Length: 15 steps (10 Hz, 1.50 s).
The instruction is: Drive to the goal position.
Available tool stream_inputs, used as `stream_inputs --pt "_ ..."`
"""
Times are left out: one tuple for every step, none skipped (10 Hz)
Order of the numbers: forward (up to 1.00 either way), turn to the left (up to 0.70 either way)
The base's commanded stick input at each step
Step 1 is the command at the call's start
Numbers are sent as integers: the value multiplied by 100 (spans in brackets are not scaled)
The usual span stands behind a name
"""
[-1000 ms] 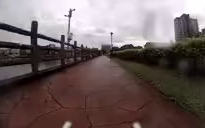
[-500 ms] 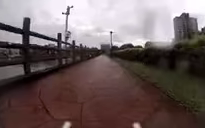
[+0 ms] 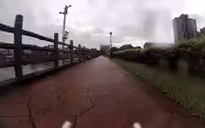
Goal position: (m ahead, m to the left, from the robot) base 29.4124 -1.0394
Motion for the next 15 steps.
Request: stream_inputs --pt "50 0" --pt "50 0" --pt "50 0" --pt "50 20" --pt "50 40" --pt "50 50" --pt "50 50" --pt "50 31" --pt "50 0" --pt "50 0" --pt "50 0" --pt "50 0" --pt "50 0" --pt "50 0" --pt "50 0"
